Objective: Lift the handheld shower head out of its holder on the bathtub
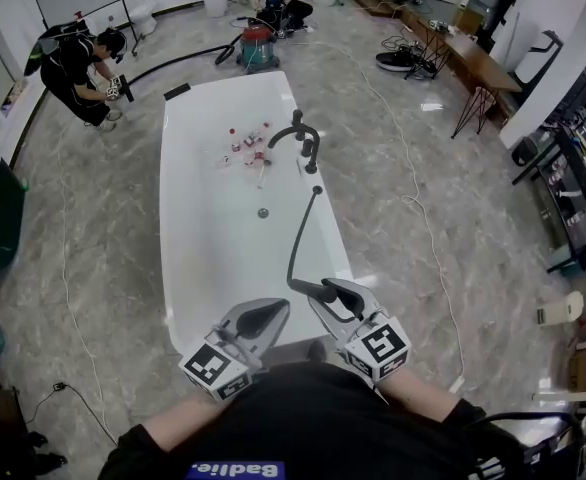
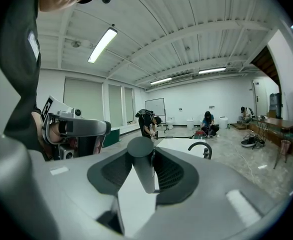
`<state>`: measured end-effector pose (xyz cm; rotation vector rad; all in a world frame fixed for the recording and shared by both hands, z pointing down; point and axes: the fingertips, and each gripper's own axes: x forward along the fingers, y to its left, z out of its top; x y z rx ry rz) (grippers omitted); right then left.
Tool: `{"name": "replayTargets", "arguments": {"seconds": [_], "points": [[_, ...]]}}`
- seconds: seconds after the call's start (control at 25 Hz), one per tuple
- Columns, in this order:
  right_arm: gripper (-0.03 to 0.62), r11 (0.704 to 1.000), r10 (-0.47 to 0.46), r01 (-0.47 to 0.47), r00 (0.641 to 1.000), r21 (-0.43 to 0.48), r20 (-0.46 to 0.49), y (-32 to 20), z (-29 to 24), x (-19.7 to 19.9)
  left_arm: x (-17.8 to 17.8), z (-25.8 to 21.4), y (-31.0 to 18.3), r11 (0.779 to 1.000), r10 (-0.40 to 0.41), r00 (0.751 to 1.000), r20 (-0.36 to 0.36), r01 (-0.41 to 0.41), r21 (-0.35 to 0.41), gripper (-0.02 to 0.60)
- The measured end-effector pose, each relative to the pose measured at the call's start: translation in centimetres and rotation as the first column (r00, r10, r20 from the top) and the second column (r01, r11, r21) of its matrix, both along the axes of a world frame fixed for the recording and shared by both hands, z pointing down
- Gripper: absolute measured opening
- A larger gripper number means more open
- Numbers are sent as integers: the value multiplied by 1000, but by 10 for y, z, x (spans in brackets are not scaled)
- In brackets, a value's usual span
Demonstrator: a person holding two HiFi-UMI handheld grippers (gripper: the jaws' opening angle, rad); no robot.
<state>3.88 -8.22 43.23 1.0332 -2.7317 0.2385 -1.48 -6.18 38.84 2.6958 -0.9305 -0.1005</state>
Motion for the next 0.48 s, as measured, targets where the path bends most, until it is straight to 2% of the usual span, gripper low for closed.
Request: {"name": "replayTargets", "arguments": {"seconds": [0.48], "points": [[133,1000,8,-8,1000,-6,-6,1,-2,1,-3,-1,8,1000,12,1000,-16,-12,8,0]]}}
